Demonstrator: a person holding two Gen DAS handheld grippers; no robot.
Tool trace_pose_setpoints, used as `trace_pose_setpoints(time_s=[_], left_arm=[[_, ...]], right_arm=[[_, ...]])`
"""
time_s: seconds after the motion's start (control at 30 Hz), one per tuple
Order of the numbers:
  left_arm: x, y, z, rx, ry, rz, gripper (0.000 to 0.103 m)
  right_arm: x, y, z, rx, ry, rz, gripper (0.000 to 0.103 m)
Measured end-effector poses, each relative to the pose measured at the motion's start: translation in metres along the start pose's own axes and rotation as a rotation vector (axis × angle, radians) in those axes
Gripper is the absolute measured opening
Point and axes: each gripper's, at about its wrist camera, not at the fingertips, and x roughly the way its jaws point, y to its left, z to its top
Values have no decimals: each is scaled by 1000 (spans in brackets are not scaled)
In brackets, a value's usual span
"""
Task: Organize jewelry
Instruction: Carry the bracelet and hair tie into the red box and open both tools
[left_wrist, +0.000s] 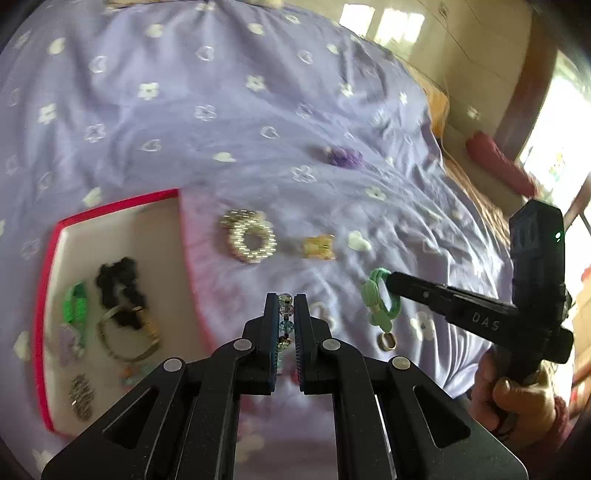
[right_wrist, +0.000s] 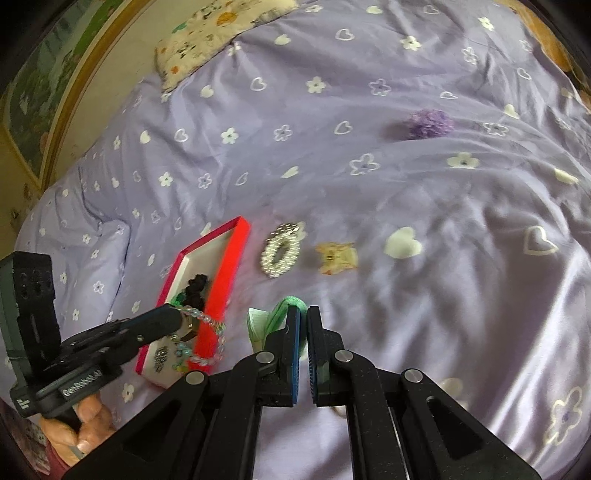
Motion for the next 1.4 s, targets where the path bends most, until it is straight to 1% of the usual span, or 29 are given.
trace_pose_setpoints(time_s=[0.3,0.63,0.97,1.27,1.4], left_arm=[[-44,50,-18,-112,-73,43,6],[-71,98,-39,-212,-104,94,6],[-79,133,-58,-295,-104,121,6],[-69,153,-68,-345,-92,128,6],[-66,162,-69,-375,-103,103,6]], right_arm=[[20,45,-10,-67,50,50,3],[45,98,-20,-153,108,107,3],[70,130,-28,-198,154,134,3],[91,149,-36,-244,197,133,3],[103,154,-40,-264,223,118,3]])
